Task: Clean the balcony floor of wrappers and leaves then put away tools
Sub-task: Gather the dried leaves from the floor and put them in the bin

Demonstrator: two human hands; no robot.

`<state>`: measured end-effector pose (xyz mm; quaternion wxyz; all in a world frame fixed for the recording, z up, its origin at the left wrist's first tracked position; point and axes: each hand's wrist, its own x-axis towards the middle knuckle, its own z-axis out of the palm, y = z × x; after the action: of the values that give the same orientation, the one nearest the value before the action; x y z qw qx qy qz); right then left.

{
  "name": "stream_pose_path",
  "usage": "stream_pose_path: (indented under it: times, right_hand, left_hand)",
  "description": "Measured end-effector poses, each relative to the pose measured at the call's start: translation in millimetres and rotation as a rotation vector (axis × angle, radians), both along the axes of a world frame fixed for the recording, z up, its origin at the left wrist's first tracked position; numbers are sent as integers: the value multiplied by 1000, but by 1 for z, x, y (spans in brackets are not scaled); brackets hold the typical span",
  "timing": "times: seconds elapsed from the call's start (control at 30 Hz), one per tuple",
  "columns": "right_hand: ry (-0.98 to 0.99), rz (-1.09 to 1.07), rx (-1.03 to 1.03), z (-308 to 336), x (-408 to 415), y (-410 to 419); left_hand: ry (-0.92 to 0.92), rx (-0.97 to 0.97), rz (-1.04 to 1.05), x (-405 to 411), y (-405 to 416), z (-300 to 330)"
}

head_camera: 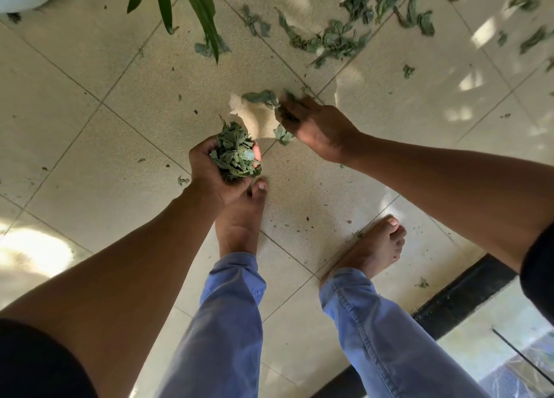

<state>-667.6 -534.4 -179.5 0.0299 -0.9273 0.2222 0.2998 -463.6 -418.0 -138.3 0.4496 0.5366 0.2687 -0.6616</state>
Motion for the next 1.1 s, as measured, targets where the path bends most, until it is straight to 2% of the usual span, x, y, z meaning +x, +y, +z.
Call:
stream_pose_path:
  times: [0.1, 0.13, 0.2, 0.3, 0.47, 0.53, 0.6, 0.73, 0.8, 0.87, 0.9, 0.97, 1.1]
  right_hand:
    - [-87, 87, 19, -12, -10, 6]
    - [-207, 86, 43, -7, -9, 6]
    - [-368, -135, 208, -2, -10, 12]
    - [-355, -247, 193, 14, -8, 20]
    - [-695, -981, 312, 85, 8, 39]
    - [-837, -1218, 477, 132, 11, 47]
    - [-947, -1350, 623, 181, 14, 53]
    - [-888, -1291, 925, 266, 24, 63]
    - [-844, -1281, 1120, 292, 32, 68]
    - [-799, -1348, 1212, 306, 44, 72]
    - [-796, -1371, 1181, 308, 49, 72]
    - [-762, -1362, 992, 311, 57, 70]
    - [-749, -1212, 586, 330, 73, 63]
  left_hand:
    - [8, -24, 1, -4, 2, 4]
    - [11, -26, -3, -6, 3, 4]
    - [-3, -15, -25, -8, 6, 6]
    - [-21, -19, -50, -12, 7, 15]
    - [-45, 1, -48, -19, 11, 38]
    - [-21, 10, 11, -23, 11, 53]
    - [-16, 29, 69, -28, 11, 70]
    - [39, 32, 116, -37, 4, 112]
    - [49, 4, 118, -38, 0, 137]
    - [63, -63, 121, -39, -3, 158]
    - [56, -77, 130, -40, -3, 168]
    - [78, -71, 186, -40, -6, 184]
    - [87, -12, 339, -36, -10, 213]
